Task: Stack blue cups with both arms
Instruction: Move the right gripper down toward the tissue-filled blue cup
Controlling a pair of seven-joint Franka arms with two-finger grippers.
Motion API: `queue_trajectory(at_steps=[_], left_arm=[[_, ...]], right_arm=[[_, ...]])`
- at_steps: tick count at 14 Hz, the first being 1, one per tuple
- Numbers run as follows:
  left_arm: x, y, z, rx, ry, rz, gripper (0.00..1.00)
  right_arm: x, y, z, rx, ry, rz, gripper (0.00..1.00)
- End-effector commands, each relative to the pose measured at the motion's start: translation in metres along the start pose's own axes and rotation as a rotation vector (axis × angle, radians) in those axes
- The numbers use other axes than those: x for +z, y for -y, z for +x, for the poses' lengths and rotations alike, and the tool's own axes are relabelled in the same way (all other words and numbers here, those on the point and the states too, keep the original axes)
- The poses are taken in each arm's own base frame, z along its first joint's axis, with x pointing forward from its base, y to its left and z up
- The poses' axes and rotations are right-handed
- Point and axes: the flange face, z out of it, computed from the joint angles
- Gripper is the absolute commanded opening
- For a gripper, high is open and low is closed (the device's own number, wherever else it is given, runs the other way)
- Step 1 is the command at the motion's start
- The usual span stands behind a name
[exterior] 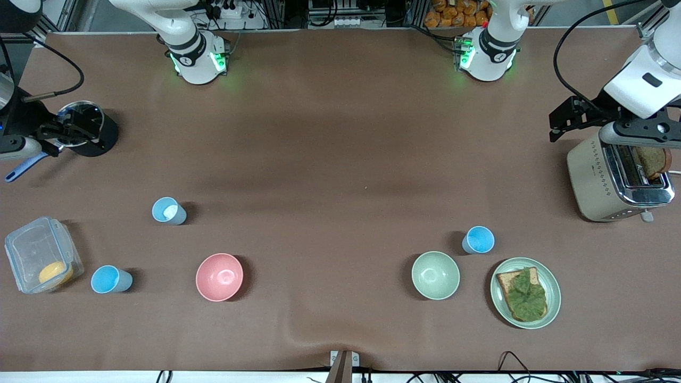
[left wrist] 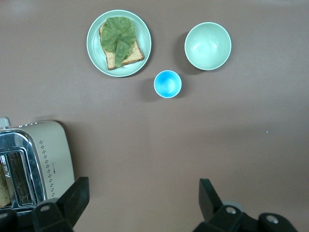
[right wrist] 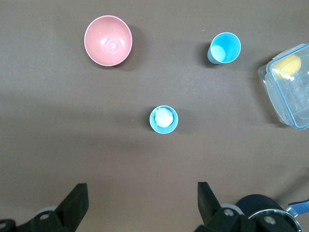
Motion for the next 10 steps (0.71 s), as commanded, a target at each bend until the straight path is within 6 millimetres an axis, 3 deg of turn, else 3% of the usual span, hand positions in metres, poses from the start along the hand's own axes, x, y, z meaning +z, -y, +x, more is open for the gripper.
queue_trajectory(at_steps=[1, 4, 5, 10], left_arm=[[-0.003, 0.002, 0.000, 0.024, 0.024, -0.019, 1.00], [-0.003, 0.003, -0.001, 0.019, 0.035, -0.022, 1.00], [-0.002, 0.003, -0.001, 0.016, 0.036, -0.021, 1.00], [0.000, 0.004, -0.001, 0.013, 0.041, -0.025, 1.00]], right_arm=[[-0.004, -0.002, -0.010, 0.016, -0.007, -0.014, 1.00], [-0.002, -0.002, -0.010, 0.015, -0.003, -0.014, 1.00], [0.008, -0.002, -0.009, 0.014, 0.008, -0.015, 1.00], [0.143, -0.019, 0.005, 0.026, 0.040, -0.014, 1.00]])
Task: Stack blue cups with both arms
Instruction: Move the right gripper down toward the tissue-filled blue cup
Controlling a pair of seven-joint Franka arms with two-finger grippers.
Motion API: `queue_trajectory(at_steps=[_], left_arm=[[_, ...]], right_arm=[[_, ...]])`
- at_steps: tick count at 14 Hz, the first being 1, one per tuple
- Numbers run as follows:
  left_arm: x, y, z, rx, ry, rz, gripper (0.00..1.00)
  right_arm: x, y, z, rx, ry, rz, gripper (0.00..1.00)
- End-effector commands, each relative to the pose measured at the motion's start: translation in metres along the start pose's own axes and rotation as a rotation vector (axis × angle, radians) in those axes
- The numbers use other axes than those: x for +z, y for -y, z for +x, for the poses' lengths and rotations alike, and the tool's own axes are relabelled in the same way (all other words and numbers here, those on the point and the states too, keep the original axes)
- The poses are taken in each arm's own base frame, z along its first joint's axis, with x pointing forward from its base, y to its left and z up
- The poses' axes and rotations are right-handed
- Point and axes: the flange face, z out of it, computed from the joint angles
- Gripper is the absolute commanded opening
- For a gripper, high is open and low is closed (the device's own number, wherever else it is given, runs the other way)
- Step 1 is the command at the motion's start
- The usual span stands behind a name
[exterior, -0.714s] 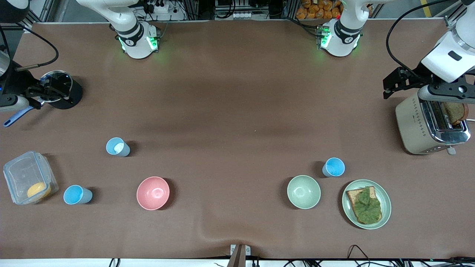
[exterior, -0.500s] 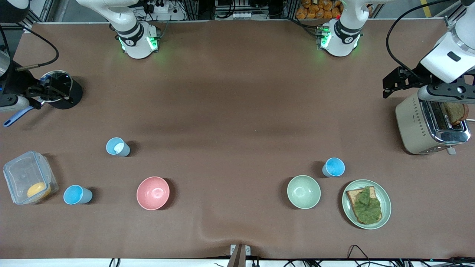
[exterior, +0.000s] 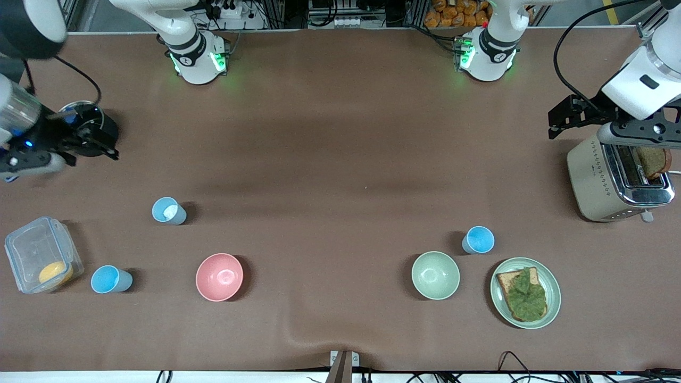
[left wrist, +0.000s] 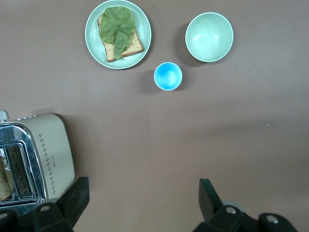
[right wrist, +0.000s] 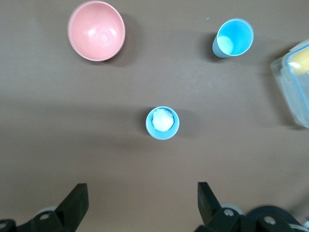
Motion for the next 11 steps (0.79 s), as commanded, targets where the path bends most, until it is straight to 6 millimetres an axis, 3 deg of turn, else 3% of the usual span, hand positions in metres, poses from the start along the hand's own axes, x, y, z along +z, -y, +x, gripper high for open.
queue_trajectory(at_steps=[1, 3, 4, 6, 11], left_arm=[[0.000, 0.005, 0.002, 0.009, 0.018, -0.026, 1.00], [0.003, 0.014, 0.003, -0.005, 0.024, -0.024, 1.00], [0.006, 0.015, 0.004, -0.005, 0.030, -0.025, 1.00], [0.008, 0.021, 0.004, -0.017, 0.033, -0.025, 1.00], [0.021, 0.022, 0.009, -0.019, 0.061, -0.027, 1.00]], right_arm=[[0.073, -0.011, 0.005, 0.016, 0.054, -0.006, 1.00], [0.121, -0.004, 0.013, 0.005, 0.132, 0.008, 1.00], [0.136, 0.002, 0.017, -0.008, 0.138, 0.010, 1.00], [0.158, 0.013, 0.018, -0.030, 0.114, 0.006, 1.00], [0.207, 0.017, 0.032, -0.038, 0.088, 0.002, 1.00]])
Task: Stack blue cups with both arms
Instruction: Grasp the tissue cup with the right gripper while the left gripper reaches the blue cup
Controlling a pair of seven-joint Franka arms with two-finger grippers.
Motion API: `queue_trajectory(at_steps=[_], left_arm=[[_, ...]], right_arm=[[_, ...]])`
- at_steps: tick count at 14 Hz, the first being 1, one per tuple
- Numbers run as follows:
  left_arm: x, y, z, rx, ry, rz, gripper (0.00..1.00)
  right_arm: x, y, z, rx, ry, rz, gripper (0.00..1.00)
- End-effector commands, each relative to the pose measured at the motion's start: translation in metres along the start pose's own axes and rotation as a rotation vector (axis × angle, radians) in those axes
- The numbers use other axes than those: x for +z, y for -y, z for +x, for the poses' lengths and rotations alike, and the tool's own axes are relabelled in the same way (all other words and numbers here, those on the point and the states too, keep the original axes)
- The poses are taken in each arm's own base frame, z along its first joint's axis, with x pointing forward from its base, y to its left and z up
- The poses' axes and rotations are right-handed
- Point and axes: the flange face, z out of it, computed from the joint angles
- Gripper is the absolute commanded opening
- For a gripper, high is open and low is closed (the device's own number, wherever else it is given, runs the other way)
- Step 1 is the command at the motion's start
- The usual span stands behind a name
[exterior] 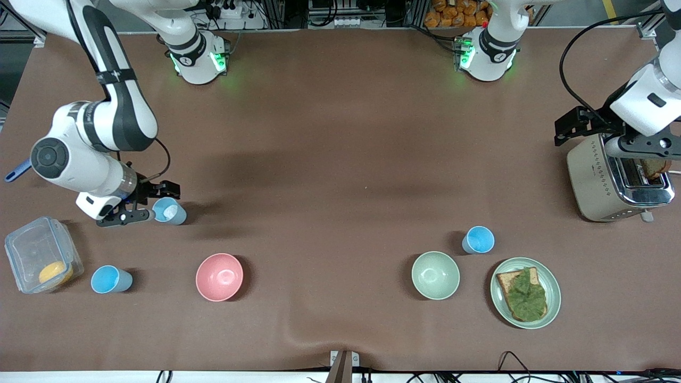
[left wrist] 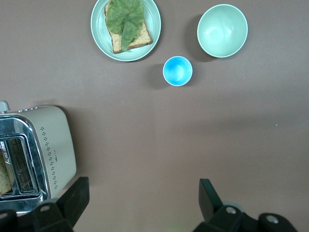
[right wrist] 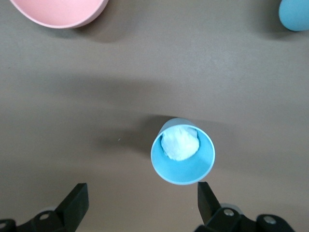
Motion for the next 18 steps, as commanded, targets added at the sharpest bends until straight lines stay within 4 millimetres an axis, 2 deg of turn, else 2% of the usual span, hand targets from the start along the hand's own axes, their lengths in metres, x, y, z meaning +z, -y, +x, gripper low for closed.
queue_trajectory(at_steps=[1, 4, 8, 11, 12, 13, 14, 15, 18], left_arm=[[0.005, 0.000, 0.002, 0.017, 0.024, -0.026, 1.00], [0.047, 0.003, 0.023, 0.014, 0.097, -0.032, 1.00], [0.136, 0.010, 0.061, 0.021, 0.217, -0.037, 1.00], [0.198, 0.006, 0.092, 0.013, 0.192, -0.050, 1.00], [0.217, 0.004, 0.099, 0.012, 0.189, -0.046, 1.00], [0.232, 0.004, 0.106, 0.013, 0.175, -0.047, 1.00], [0.246, 0.004, 0.114, 0.010, 0.152, -0.049, 1.00], [0.260, 0.004, 0.120, 0.008, 0.137, -0.053, 1.00], [0.287, 0.013, 0.133, 0.001, 0.085, -0.048, 1.00]], right_arm=[[0.020, -0.001, 0.002, 0.000, 0.009, -0.001, 1.00], [0.037, 0.006, 0.005, -0.014, 0.017, -0.003, 1.00], [0.065, 0.010, 0.008, -0.022, 0.016, -0.005, 1.00], [0.085, 0.010, 0.004, -0.028, -0.004, -0.011, 0.98], [0.088, 0.010, 0.004, -0.029, 0.000, -0.010, 0.90], [0.088, 0.010, 0.004, -0.029, -0.001, -0.010, 0.66], [0.088, 0.011, 0.004, -0.029, 0.000, -0.010, 0.25], [0.089, 0.010, 0.004, -0.029, 0.000, -0.010, 0.00], [0.093, 0.016, 0.005, -0.044, 0.004, -0.017, 0.00]])
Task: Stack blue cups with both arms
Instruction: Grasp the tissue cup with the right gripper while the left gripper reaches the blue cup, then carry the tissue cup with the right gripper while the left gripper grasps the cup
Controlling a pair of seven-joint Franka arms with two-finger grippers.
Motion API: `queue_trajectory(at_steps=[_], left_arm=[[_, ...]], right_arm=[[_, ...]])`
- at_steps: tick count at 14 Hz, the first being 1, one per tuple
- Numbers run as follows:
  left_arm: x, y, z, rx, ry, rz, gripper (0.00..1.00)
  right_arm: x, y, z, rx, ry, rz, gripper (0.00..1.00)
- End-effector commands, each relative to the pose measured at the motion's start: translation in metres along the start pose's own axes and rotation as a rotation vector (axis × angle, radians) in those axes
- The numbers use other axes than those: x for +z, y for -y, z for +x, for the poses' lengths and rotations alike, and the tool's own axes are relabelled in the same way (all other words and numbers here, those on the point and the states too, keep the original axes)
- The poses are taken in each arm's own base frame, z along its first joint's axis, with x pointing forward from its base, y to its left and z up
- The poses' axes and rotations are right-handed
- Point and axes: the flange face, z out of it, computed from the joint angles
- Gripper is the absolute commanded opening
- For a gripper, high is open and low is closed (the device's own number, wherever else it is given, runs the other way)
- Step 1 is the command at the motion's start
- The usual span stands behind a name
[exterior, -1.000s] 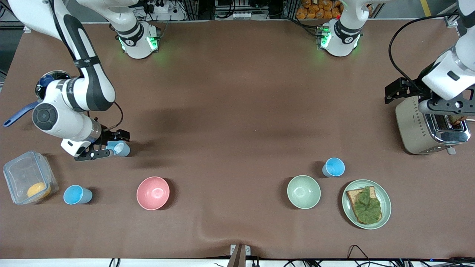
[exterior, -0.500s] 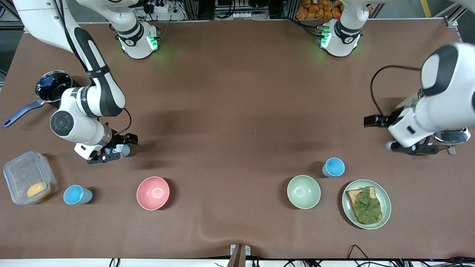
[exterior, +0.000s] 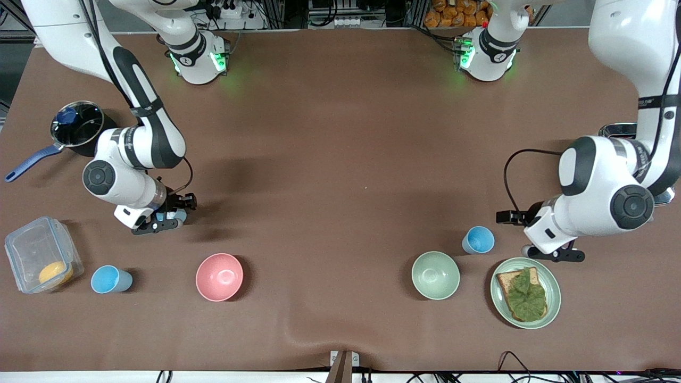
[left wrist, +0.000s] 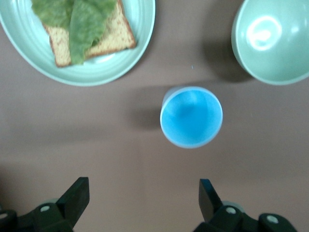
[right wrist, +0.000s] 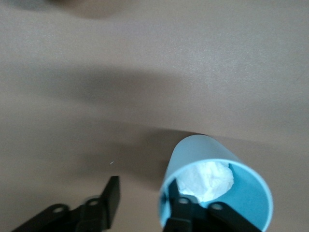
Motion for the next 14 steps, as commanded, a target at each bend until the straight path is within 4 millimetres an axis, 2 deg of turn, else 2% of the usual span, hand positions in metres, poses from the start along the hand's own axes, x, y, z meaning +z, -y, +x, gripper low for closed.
queue_trajectory(at_steps=[1, 4, 6, 8, 10, 12, 14], left_arm=[[0.011, 0.007, 0.015, 0.023, -0.047, 0.037, 1.00], [0.023, 0.005, 0.017, 0.005, -0.035, 0.048, 1.00], [0.040, 0.007, 0.020, 0.003, -0.023, 0.045, 1.00], [0.059, 0.002, 0.024, 0.009, -0.015, 0.042, 1.00], [0.064, 0.004, 0.027, 0.005, -0.029, 0.038, 1.00], [0.072, 0.004, 0.028, 0.005, -0.022, 0.037, 1.00], [0.078, 0.002, 0.029, -0.004, -0.019, 0.036, 1.00]], right_arm=[[0.002, 0.006, 0.000, -0.034, -0.003, -0.028, 0.00], [-0.004, 0.012, 0.003, -0.059, -0.007, -0.053, 0.00], [-0.016, 0.040, 0.011, -0.006, -0.021, -0.051, 0.00], [-0.030, 0.111, 0.022, 0.103, -0.042, -0.034, 0.00], [-0.046, 0.181, 0.024, 0.229, -0.042, -0.015, 0.00], [-0.056, 0.247, 0.016, 0.282, -0.039, 0.007, 0.00], [-0.061, 0.304, 0.008, 0.332, -0.048, 0.016, 0.00]])
